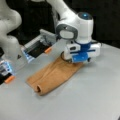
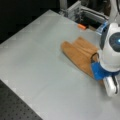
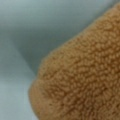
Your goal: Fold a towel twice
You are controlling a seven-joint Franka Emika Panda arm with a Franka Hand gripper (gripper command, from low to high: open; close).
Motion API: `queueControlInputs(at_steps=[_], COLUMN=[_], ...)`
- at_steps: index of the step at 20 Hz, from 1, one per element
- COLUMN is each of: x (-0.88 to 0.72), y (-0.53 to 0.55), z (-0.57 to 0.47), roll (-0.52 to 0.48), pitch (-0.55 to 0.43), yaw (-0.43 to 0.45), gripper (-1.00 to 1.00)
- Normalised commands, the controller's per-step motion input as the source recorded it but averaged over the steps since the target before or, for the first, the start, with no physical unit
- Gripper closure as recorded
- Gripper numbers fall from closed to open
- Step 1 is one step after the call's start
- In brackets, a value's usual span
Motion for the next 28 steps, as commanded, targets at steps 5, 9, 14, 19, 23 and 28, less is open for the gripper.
queueControlInputs(at_steps=[5,9,14,19,23,28], x=[0.03,0.02,0.01,0.0,0.06,0.19], y=[-0.1,-0.06,-0.04,-0.02,0.0,0.07], z=[-0.16,-0.11,-0.11,-0.14,-0.17,-0.23], roll=[0.036,0.014,-0.004,0.004,0.007,0.047], pitch=[-0.072,-0.031,0.026,0.077,0.075,0.027], yaw=[-0.042,-0.046,-0.073,-0.089,-0.082,-0.063], gripper=[-1.0,1.0,1.0,1.0,1.0,1.0])
